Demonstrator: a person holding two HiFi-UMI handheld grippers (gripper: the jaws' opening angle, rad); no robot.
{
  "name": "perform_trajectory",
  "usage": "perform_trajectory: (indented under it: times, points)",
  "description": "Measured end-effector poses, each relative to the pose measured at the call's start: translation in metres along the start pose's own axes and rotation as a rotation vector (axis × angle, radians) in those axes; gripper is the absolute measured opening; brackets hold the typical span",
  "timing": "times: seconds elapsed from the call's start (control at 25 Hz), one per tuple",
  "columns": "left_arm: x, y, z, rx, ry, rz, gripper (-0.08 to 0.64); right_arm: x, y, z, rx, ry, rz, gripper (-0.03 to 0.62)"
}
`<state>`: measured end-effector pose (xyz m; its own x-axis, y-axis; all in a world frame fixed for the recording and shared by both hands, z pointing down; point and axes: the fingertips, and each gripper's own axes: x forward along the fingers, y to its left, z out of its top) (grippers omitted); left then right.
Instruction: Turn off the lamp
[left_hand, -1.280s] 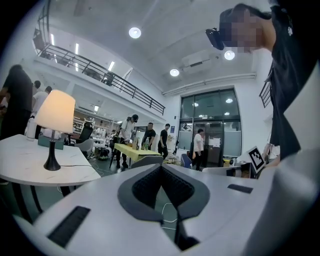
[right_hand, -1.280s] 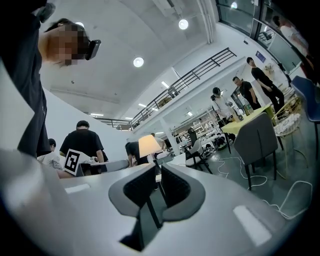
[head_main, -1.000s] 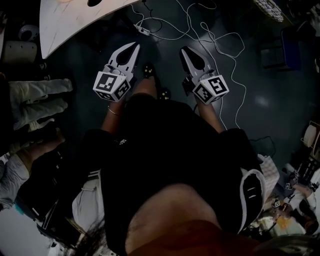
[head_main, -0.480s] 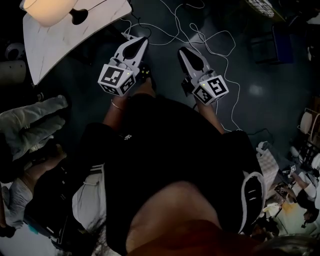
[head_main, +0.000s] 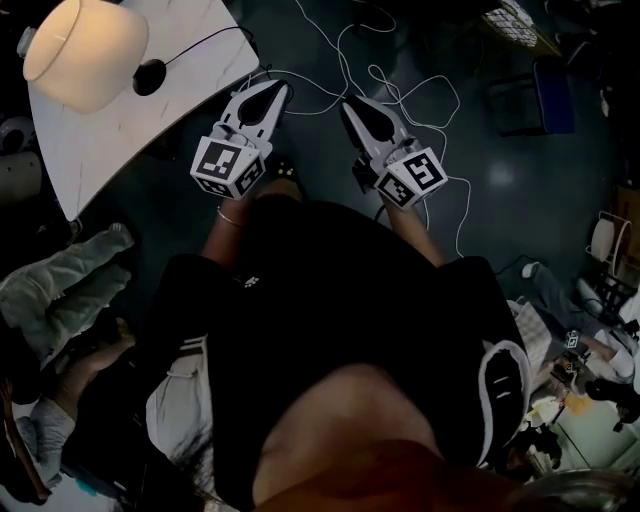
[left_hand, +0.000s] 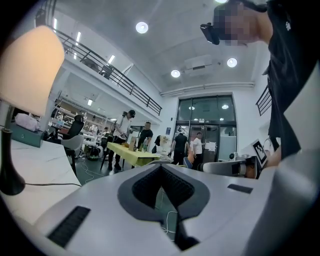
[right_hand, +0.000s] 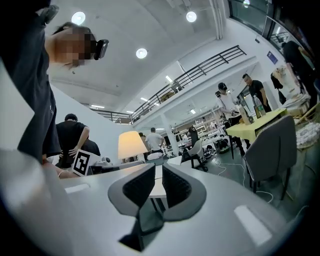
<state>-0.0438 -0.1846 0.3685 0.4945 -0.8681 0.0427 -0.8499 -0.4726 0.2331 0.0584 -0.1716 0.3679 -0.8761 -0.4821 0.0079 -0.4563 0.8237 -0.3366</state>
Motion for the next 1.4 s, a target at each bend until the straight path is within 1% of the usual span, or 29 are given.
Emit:
perform_trajectory:
  times: [0.28, 0.4, 0.48, 0.68, 0.92, 1.08, 1.24, 1.4]
  points:
    - [0.012, 0.039, 0.014, 0.008, 0.002, -0.001, 0.006, 0.053, -0.010, 0.006, 0.001, 0.021, 0.042, 0.014]
    - [0.016, 0.056, 0.015, -0.003, -0.005, 0.019, 0.006, 0.070, -0.013, 0.004, -0.011, 0.041, 0.061, 0.014]
    - [0.016, 0.066, 0.009, -0.022, -0.002, 0.039, 0.006, 0.080, -0.015, -0.002, -0.002, 0.063, 0.073, 0.014]
    - [0.015, 0.076, -0.002, -0.062, 0.024, 0.084, 0.006, 0.091, -0.016, -0.011, 0.028, 0.111, 0.120, 0.017]
    - [0.032, 0.079, -0.001, -0.071, 0.016, 0.117, 0.006, 0.113, -0.032, -0.016, 0.030, 0.161, 0.207, 0.021]
    - [0.048, 0.085, -0.005, -0.081, 0.009, 0.143, 0.006, 0.122, -0.049, -0.018, 0.026, 0.178, 0.235, 0.027]
    - [0.062, 0.094, -0.007, -0.073, 0.026, 0.169, 0.006, 0.133, -0.069, -0.025, 0.020, 0.200, 0.249, 0.034]
    - [0.060, 0.107, -0.014, -0.083, 0.047, 0.219, 0.006, 0.155, -0.081, -0.037, 0.002, 0.242, 0.283, 0.046]
